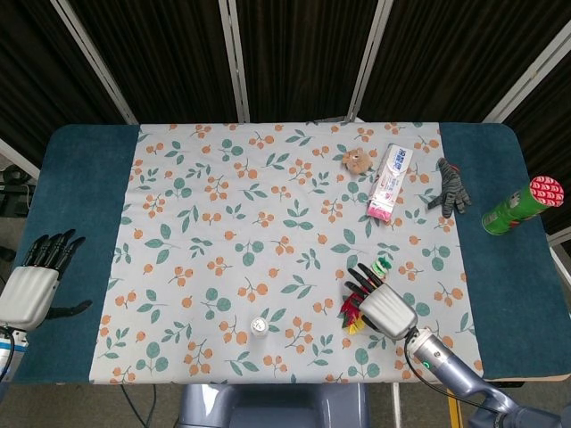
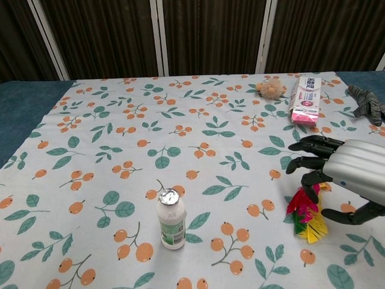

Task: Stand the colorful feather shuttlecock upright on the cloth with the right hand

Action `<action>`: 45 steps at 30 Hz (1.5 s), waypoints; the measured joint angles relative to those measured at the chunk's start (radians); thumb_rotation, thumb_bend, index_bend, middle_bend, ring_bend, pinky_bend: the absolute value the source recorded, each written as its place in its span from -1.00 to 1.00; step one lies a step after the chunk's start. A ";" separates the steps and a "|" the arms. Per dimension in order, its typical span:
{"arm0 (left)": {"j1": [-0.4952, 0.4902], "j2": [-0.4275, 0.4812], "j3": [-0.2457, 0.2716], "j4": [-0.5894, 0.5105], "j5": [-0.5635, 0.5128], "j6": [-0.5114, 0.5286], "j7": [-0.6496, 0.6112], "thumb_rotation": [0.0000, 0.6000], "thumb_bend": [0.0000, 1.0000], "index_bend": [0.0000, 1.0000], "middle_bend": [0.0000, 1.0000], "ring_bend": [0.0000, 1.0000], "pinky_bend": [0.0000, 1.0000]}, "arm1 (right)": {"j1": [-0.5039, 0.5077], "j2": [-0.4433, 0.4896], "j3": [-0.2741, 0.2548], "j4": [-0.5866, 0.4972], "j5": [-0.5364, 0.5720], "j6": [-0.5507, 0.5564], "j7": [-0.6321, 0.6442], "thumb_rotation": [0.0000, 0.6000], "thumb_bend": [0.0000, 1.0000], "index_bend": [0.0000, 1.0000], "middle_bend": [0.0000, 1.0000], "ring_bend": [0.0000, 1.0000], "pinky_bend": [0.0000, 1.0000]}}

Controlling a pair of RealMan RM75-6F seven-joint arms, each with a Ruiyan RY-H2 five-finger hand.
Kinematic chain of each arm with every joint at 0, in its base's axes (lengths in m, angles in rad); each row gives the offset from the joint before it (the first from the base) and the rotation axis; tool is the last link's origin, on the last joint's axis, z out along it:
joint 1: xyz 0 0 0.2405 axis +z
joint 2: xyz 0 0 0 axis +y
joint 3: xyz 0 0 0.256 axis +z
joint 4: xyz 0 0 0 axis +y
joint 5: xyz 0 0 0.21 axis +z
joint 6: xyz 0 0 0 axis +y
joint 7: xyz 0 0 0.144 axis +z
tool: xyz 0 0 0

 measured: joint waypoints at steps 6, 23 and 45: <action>0.000 0.000 0.000 0.000 0.000 0.000 0.000 0.76 -0.77 -0.86 -1.00 -1.00 -1.00 | 0.003 -0.008 -0.001 0.001 0.001 0.000 -0.001 1.00 -0.47 0.07 -0.60 -1.00 -1.00; 0.000 0.000 0.000 0.000 -0.001 -0.001 -0.001 0.75 -0.77 -0.86 -1.00 -1.00 -1.00 | 0.012 -0.030 -0.017 0.007 -0.011 0.003 0.001 1.00 -0.44 0.07 -0.60 -1.00 -1.00; -0.001 0.001 0.000 0.000 -0.001 -0.001 -0.001 0.75 -0.77 -0.86 -1.00 -1.00 -1.00 | 0.013 -0.033 -0.017 0.003 0.004 0.005 -0.006 1.00 -0.22 0.20 -0.58 -1.00 -1.00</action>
